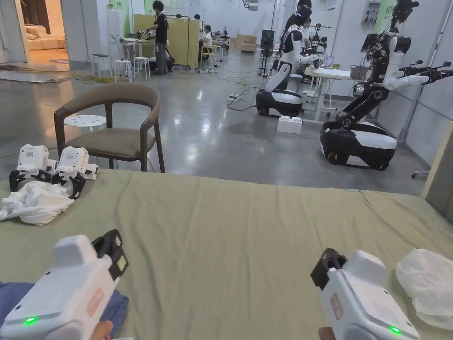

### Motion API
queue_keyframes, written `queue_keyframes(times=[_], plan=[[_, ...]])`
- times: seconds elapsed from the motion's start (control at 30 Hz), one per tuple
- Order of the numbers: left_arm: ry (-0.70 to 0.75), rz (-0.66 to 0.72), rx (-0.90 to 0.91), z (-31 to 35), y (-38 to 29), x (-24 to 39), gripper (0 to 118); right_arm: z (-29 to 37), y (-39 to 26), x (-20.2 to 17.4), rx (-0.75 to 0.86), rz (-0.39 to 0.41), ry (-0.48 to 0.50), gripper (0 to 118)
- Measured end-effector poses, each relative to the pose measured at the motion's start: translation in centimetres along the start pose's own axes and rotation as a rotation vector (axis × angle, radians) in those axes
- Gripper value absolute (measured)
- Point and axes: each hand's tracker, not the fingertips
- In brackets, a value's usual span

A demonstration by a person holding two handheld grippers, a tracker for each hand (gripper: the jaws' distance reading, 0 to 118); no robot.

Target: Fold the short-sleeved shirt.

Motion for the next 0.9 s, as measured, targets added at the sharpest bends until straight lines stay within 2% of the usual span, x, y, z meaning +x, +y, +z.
queue_keyframes(times=[0.03,0.07,0.13,0.17,0.23,0.27,0.3,0.33,0.4,0.43,0.5,0.6,0.67,0.73,0.77,0.8,0.9], plan=[[0.019,-0.267,-0.029,-0.2,0.0,1.5,0,-0.4,0.1,-1.3,-0.019,0.225,0.042,0],[0.007,-0.476,-0.032,-0.3,-0.4,2.6,0,-0.5,-0.1,-2.7,-0.010,0.492,0.059,0],[-0.026,-0.721,-0.023,-0.3,-1.0,3.7,0,-0.4,-1.7,-4.7,0.031,0.976,0.003,0],[-0.015,-0.850,-0.023,-0.3,-1.5,4.0,0,-0.6,-2.7,-5.4,0.044,1.181,-0.010,0],[0.053,-1.178,-0.024,-0.4,-2.9,4.5,0,-0.6,-3.9,-5.5,0.053,1.398,-0.012,0],[0.091,-1.353,-0.006,-0.4,-3.9,4.7,0,-0.5,-4.2,-5.5,0.059,1.449,-0.004,0],[0.099,-1.437,0.008,-0.4,-4.4,4.8,0,-0.4,-4.5,-5.4,0.060,1.467,0.010,0],[0.068,-1.448,0.012,-0.4,-4.5,4.6,0,-0.2,-4.5,-5.3,0.066,1.440,0.013,0],[-0.006,-1.261,-0.010,-0.1,-3.9,4.0,0,0.1,-4.6,-5.1,0.078,1.377,-0.003,0],[-0.010,-1.151,-0.041,-0.1,-3.6,4.0,0,0.1,-4.3,-4.6,0.065,1.285,-0.006,0],[0.006,-0.977,-0.071,-0.2,-3.2,3.6,0,0.1,-3.6,-4.1,0.018,1.054,-0.028,0],[-0.021,-0.524,-0.089,-0.3,-1.9,2.4,0,0.0,-2.3,-2.6,-0.016,0.662,-0.070,0],[-0.063,-0.168,-0.063,0.0,-1.2,1.2,0,0.0,-1.6,-1.3,-0.032,0.377,-0.076,0],[-0.036,0.057,-0.038,0.1,-1.3,0.3,0,0.1,-1.5,-0.3,-0.037,0.181,-0.065,0],[-0.020,0.128,-0.024,0.3,-1.2,0.3,0,0.3,-1.7,-0.1,-0.024,0.137,-0.088,0],[-0.010,0.157,-0.009,0.5,-1.2,0.3,0,0.5,-1.9,0.0,-0.008,0.132,-0.103,0],[-0.006,0.098,0.036,1.0,-1.3,0.9,0,0.8,-2.1,-0.1,0.012,0.154,-0.096,0]])
